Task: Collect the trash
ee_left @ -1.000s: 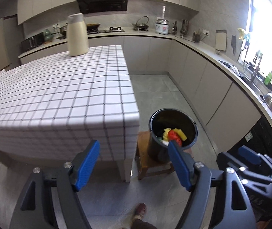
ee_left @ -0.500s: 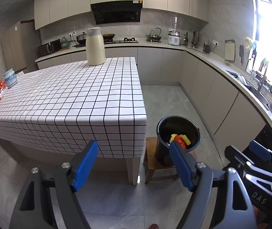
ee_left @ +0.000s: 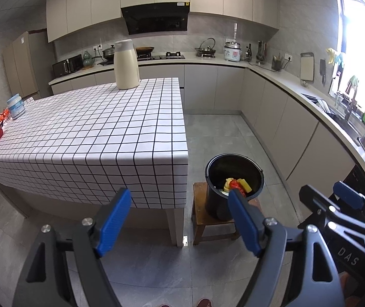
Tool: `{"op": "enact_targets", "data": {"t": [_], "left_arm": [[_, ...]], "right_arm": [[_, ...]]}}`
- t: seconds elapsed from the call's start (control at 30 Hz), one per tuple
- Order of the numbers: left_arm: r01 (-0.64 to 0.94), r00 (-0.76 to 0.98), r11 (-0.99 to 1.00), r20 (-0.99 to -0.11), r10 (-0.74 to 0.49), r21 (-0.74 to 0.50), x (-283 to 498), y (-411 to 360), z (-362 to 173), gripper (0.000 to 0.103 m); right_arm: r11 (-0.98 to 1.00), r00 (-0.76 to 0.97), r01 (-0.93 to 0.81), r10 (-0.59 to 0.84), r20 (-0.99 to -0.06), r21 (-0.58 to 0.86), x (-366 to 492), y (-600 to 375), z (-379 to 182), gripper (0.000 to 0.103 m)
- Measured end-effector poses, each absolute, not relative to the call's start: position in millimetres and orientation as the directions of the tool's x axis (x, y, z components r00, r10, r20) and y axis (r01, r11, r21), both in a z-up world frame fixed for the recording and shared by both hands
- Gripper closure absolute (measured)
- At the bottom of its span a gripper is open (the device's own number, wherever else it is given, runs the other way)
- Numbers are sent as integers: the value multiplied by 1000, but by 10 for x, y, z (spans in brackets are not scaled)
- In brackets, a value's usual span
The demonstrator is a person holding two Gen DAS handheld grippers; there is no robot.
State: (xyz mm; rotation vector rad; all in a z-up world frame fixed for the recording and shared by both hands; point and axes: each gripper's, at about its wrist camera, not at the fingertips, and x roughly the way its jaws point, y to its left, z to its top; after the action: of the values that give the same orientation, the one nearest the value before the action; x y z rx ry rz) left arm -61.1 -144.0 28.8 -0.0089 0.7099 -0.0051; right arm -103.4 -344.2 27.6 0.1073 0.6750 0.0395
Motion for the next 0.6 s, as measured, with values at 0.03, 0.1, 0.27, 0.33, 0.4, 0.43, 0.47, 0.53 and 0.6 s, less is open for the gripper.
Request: {"op": "enact_targets", "data": {"t": [0.03,0.1,0.27,0.33,0.4,0.43,0.47,0.53,0.6], "left_arm": [[1,760,1000,-650,-5,-6,-620,-1446,290,23],[-1,761,1000,-648,2,1,-632,-1460,295,23],[-8,760,1000,-650,12,9,-644,-1448,294,23],[-15,760,1000,-650,18,10,-640,-1440,298,23],[-20,758,1000,-652,20,7,-635,-1421,302,23],[-22,758,1000,-652,21,6,-639,-1423,299,22],[-25,758,1000,-652,23,7,-634,-1422,304,22],[-27,759,1000,-651,27,9,-626,-1410,310,18],[-27,762,1000,-647,29,12,-628,-1414,318,18]], "right_arm": [[994,783,1,69,-619,111,-1039,-3453,281,18],[993,785,5,69,-615,118,-1032,-3478,289,18],[992,791,11,67,-609,123,-1008,-3514,325,18],[992,790,8,72,-609,127,-1002,-3513,331,18],[992,788,4,72,-612,122,-988,-3496,329,18],[993,786,0,74,-613,120,-982,-3485,326,18],[993,786,-3,77,-614,120,-977,-3477,323,18],[993,784,-6,79,-616,120,-972,-3471,320,18],[993,782,-8,80,-618,119,-958,-3466,313,18]]}}
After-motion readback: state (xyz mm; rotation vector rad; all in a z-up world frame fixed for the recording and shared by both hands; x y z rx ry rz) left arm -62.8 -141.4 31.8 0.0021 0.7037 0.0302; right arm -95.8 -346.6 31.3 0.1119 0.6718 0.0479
